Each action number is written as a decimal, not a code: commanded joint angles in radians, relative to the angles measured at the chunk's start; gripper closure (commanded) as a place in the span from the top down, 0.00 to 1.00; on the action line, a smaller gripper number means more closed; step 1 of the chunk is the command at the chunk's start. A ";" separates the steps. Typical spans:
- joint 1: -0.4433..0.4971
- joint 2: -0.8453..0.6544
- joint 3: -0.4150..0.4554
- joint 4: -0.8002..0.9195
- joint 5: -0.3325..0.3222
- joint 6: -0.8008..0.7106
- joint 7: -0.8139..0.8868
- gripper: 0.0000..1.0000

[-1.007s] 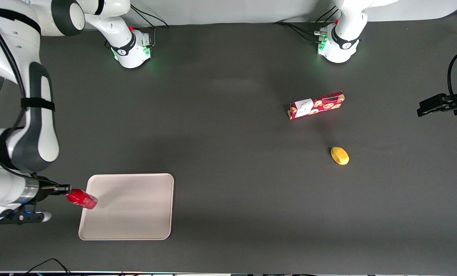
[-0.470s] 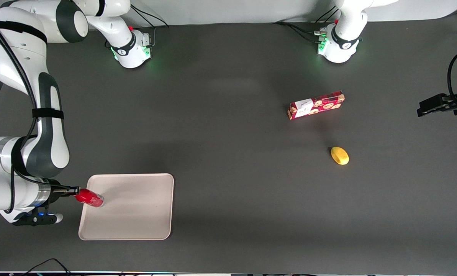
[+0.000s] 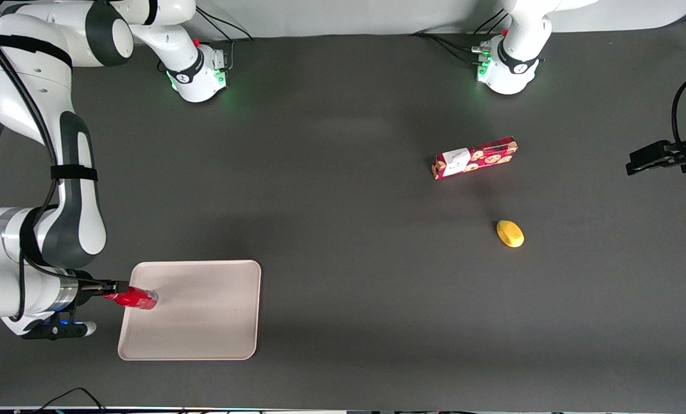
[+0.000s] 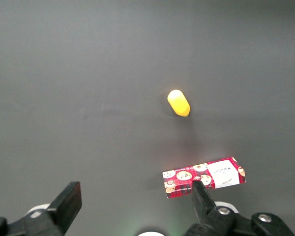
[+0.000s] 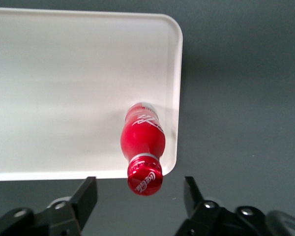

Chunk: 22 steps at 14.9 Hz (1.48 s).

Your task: Place coke bottle on tray

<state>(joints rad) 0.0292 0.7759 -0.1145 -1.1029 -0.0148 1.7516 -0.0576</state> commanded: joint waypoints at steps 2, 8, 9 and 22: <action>0.011 -0.107 -0.001 0.032 0.007 -0.093 0.016 1.00; 0.032 -0.392 0.039 -0.076 0.045 -0.354 0.146 1.00; 0.032 -0.464 0.045 -0.177 0.047 -0.339 0.174 1.00; 0.024 -0.715 0.059 -0.588 0.047 -0.061 0.223 1.00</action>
